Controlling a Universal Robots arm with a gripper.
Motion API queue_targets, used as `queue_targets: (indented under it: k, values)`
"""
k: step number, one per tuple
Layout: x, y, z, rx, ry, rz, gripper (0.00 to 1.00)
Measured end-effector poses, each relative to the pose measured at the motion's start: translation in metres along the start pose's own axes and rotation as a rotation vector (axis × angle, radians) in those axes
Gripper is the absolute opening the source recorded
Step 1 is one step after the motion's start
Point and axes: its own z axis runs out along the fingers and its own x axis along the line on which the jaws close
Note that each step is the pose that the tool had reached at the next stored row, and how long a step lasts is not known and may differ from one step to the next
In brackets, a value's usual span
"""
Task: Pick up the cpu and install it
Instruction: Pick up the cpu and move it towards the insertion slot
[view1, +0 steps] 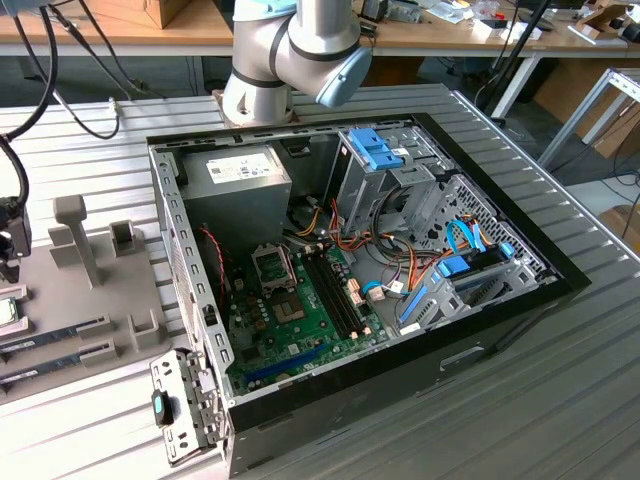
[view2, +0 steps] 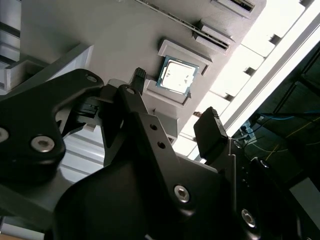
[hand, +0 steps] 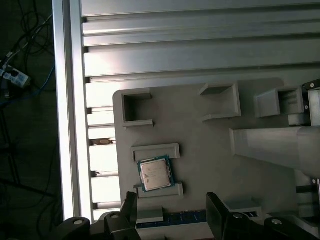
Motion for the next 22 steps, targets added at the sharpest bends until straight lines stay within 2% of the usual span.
queue_targets:
  k: [22]
  values:
    - [0.0001, -0.0003, 0.0062, 0.0, 0.0, 0.0, 0.66]
